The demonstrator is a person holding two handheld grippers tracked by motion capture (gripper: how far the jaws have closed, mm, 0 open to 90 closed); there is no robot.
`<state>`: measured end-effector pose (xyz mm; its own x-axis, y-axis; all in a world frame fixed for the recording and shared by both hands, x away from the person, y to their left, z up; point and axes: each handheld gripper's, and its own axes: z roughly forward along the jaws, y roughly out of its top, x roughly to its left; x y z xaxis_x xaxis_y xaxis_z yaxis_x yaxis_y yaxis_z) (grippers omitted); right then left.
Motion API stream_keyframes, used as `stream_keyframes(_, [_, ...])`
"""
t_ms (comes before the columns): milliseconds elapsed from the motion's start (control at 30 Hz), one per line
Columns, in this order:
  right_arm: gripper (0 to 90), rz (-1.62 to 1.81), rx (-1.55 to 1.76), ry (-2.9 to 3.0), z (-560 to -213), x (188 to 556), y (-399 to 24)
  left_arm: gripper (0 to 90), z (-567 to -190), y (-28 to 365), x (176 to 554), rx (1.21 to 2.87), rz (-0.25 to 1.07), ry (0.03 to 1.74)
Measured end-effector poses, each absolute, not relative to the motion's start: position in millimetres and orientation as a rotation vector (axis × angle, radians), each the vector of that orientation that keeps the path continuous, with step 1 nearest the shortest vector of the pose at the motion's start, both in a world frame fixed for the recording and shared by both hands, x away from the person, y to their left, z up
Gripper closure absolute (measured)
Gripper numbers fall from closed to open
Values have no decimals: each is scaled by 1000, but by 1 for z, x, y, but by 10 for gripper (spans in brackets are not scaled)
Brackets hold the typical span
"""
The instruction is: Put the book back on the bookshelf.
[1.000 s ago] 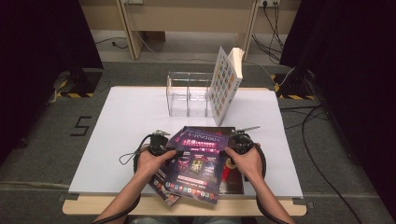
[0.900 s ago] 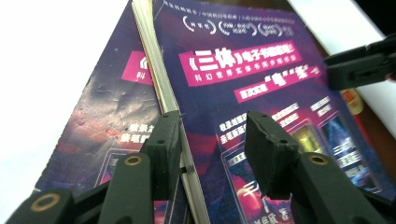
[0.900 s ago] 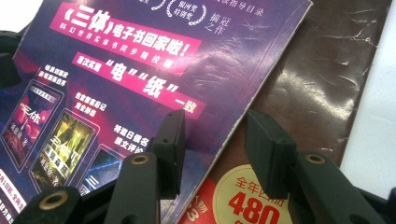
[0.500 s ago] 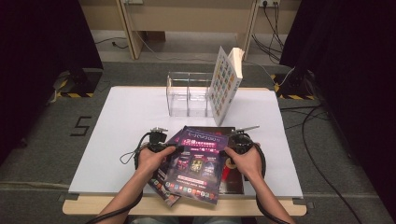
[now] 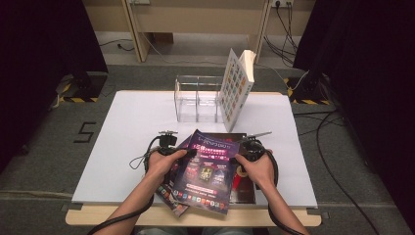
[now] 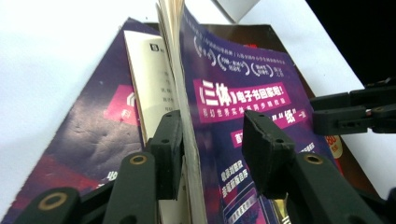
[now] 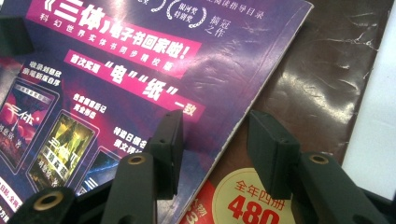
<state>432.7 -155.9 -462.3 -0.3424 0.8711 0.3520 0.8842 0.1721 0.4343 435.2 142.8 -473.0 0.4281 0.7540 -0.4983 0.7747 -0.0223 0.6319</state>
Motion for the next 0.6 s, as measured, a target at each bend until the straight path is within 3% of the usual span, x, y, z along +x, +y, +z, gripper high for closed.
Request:
stream_keyframes(133, [550,-907,-1794,-2382,-462,434,-155,606,-471,140,434,1814,33,1292])
stream_keyframes(233, [545,-912,-1792,-2384,-462,435,-156,772,-470,144,431,1796,62,1220])
stream_keyframes(300, [541,-913,-1798,-2372,-462,435,-156,814,-469,146,427,1766,61,1179])
stream_keyframes(600, [484,-982,-1798,-2339,-465,446,-159,839,-467,153,417,1696,72,1068])
